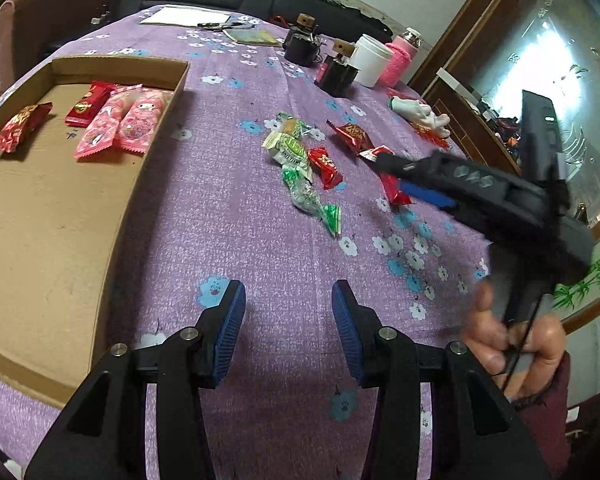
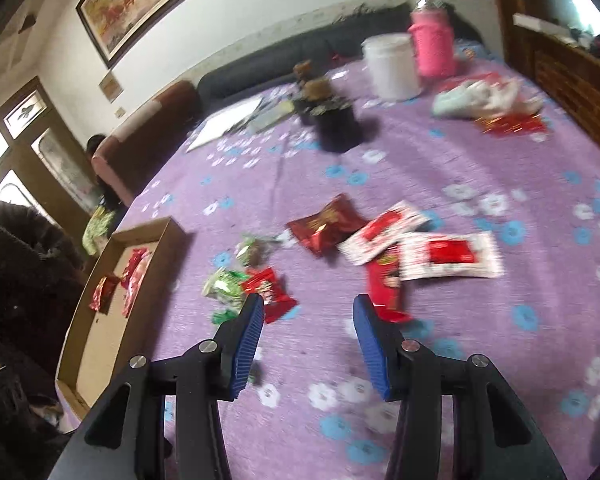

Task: Organize snacks
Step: 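Move both open tools back toward the remaining snacks, then grasp green candy with right tool while left tool reaches toward green packet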

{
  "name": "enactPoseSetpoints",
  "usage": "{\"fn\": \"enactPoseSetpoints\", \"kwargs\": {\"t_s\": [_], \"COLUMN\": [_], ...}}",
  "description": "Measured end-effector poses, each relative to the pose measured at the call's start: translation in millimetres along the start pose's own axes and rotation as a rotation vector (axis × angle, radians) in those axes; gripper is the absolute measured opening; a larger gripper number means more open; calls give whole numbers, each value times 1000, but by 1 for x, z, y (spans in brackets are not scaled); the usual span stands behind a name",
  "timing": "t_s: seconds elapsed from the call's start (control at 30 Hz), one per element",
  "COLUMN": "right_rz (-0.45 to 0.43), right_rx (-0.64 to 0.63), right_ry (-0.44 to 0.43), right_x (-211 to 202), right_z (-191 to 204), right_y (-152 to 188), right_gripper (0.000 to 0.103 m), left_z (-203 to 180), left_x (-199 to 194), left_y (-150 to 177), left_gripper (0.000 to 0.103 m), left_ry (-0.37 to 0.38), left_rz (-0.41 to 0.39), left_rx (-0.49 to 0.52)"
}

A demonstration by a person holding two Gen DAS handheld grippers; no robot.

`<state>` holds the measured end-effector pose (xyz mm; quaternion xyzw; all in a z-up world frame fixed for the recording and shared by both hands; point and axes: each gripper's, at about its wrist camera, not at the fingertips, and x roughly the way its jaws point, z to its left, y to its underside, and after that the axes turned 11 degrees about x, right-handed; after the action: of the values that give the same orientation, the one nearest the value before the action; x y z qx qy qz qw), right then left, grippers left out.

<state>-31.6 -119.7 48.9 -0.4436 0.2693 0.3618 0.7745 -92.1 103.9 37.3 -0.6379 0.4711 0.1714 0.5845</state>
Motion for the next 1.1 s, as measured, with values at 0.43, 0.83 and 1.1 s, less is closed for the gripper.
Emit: {"fn": "enactPoseSetpoints", "kwargs": {"t_s": [0.43, 0.83, 1.1], "right_rz": [115, 78, 30], "right_rx": [-232, -174, -83], "right_ry": [-33, -45, -62], "right_x": [56, 44, 29], "right_z": [56, 34, 8], "right_y": [39, 38, 31], "right_gripper": [48, 19, 19], "left_z": [15, 26, 12], "left_x": [-12, -22, -26], "left_y": [-9, -37, -82], "left_gripper": [43, 43, 43], "left_ry": [-31, -10, 47], "left_rz": [-47, -93, -123], "left_rx": [-4, -46, -11]}}
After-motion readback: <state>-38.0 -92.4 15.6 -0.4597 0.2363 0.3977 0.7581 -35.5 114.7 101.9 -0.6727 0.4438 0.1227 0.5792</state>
